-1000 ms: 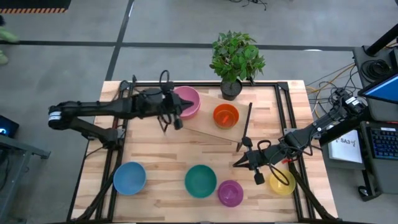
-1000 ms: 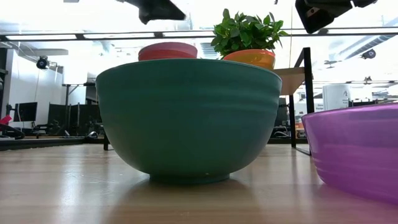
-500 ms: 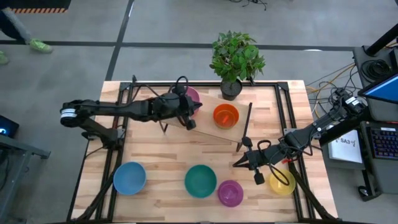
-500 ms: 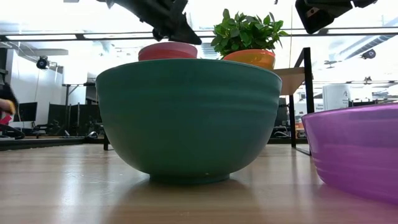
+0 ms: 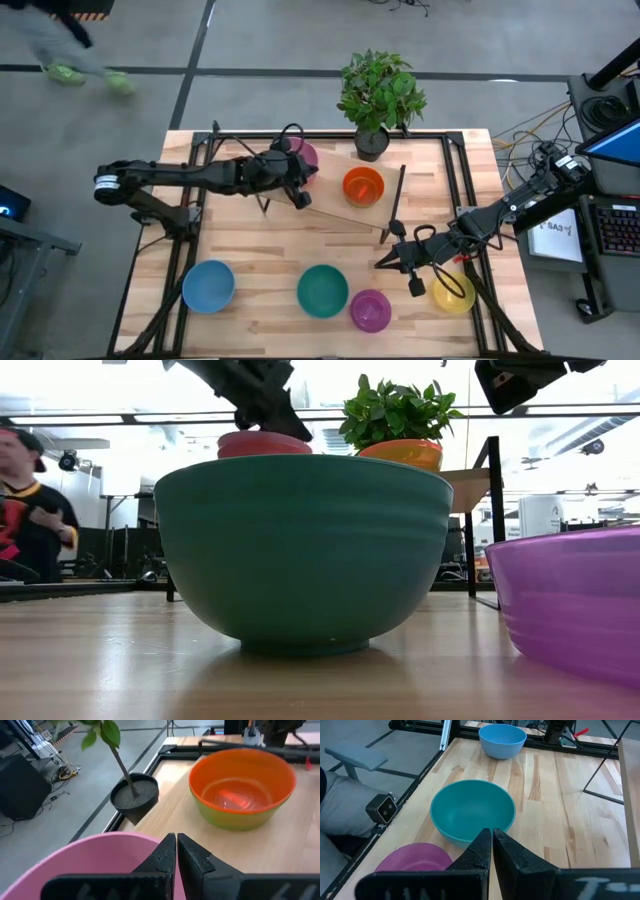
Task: Place and stack bowls onto a shelf
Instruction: Stack the pink bowl on top of the orange bowl on the shelf, then stack the violet bowl on top of the light orange bowl on the shelf
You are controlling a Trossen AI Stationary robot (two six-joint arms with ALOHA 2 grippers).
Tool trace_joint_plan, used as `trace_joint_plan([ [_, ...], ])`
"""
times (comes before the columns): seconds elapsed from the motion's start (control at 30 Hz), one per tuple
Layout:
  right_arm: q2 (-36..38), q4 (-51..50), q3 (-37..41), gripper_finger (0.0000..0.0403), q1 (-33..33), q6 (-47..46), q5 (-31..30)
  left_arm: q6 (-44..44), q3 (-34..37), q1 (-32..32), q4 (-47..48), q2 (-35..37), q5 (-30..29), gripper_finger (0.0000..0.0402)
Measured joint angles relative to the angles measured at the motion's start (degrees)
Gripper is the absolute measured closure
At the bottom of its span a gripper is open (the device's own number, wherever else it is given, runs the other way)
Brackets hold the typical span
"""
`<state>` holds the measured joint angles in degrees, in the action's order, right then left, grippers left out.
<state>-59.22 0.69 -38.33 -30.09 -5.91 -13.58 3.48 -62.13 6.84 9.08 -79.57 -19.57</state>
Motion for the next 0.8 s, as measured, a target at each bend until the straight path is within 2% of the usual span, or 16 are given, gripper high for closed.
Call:
trace_joint_plan([
  [0.17,0.0,0.02,0.0,0.0394,-0.01,-0.38,-0.44,-0.06,0.0,-1.57,0.25,3.66,0.64,0.0401],
  [0.27,-0.04,0.05,0.0,0.0394,-0.02,-2.62,-3.22,-0.08,0.0,-4.0,1.32,7.28,0.63,0.0401],
  [0.43,-1.05,1.17,0.0,0.0394,0.01,-8.82,-6.48,-1.26,1.01,-10.23,3.08,12.51,0.68,0.0401],
  [0.67,-6.37,3.99,-2.65,0.0394,-0.15,-15.15,-6.52,-2.47,4.31,-20.49,4.52,16.73,0.49,0.0401],
  [0.8,-10.31,0.41,-7.94,0.0394,-0.16,-18.02,-5.34,-2.77,8.07,-24.39,4.28,18.76,-4.25,0.0401],
])
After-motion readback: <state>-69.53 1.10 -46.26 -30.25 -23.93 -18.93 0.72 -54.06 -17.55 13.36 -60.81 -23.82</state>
